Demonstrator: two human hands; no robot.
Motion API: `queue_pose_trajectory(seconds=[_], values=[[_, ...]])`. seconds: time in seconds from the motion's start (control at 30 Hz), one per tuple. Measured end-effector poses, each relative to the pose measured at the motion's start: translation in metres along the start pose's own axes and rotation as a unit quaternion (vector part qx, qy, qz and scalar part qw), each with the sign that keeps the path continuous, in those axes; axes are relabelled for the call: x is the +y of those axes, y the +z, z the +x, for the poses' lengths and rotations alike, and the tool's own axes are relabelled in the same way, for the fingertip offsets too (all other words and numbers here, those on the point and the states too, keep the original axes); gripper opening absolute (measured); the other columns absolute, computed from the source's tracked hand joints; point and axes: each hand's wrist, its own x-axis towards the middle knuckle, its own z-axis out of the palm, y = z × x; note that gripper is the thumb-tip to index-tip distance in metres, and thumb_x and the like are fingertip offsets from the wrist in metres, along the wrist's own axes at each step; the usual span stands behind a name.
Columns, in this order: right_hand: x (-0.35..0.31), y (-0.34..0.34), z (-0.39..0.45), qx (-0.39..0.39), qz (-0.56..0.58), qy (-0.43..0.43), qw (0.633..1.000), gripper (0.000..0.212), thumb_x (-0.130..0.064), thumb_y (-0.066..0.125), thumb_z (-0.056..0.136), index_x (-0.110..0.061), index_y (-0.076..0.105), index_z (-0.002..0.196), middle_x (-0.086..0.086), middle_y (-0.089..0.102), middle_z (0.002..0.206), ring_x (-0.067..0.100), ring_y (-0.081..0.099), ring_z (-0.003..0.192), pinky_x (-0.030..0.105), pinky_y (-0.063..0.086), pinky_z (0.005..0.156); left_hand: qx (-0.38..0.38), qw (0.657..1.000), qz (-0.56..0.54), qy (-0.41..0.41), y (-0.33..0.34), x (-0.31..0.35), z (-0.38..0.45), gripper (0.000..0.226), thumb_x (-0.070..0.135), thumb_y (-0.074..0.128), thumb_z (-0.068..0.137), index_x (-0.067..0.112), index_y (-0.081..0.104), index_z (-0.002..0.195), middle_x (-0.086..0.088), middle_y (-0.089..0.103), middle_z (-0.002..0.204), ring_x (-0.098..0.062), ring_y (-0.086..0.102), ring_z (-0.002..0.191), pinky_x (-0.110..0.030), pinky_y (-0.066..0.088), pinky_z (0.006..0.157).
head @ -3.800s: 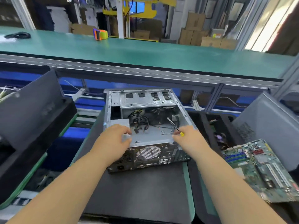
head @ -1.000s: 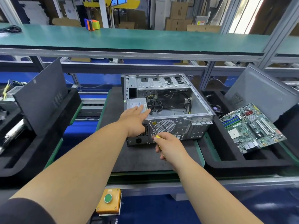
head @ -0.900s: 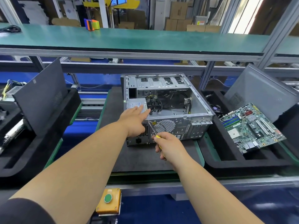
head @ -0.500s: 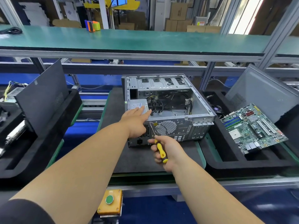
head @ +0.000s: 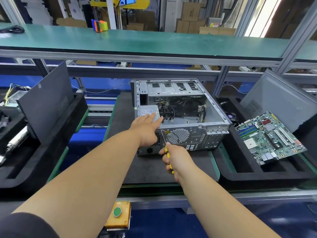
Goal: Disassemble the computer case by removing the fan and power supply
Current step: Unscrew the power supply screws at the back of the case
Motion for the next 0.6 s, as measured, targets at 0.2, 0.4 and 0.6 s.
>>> queue_pose_trajectory(seconds=[0.2, 0.4, 0.6], values=[[0.009, -0.003, 0.011, 0.100, -0.304, -0.176, 0.931, 0.043, -0.038, 0.033, 0.106, -0.010, 0.063, 0.094, 0.005, 0.057, 0.080, 0.026, 0.052, 0.077, 0.034, 0.041, 0.072, -0.003, 1.000, -0.007, -0.001, 0.001, 0.000, -0.001, 0.092, 0.018, 0.047, 0.081, 0.040, -0.005, 0.154, 0.003, -0.013, 0.164, -0.017, -0.010, 0.150, -0.038, -0.005, 0.120], [0.008, -0.004, 0.013, 0.068, -0.189, -0.130, 0.971, 0.043, -0.041, 0.036, 0.104, -0.012, 0.062, 0.086, 0.005, 0.052, 0.066, 0.022, 0.047, 0.059, 0.030, 0.038, 0.060, -0.006, 1.000, -0.010, -0.001, 0.000, 0.000, -0.001, 0.091, 0.018, 0.047, 0.082, 0.040, -0.005, 0.154, 0.004, -0.013, 0.164, -0.016, -0.011, 0.150, -0.037, -0.005, 0.120], [0.007, -0.020, 0.005, -0.093, 0.114, 0.035, 0.989, 0.039, -0.027, 0.036, 0.097, -0.003, 0.065, 0.085, 0.004, 0.048, 0.055, 0.015, 0.036, 0.044, 0.021, 0.030, 0.044, -0.006, 1.000, -0.026, -0.001, 0.000, 0.000, 0.000, 0.090, 0.019, 0.047, 0.083, 0.040, -0.004, 0.154, 0.004, -0.012, 0.164, -0.015, -0.010, 0.150, -0.037, -0.005, 0.120]])
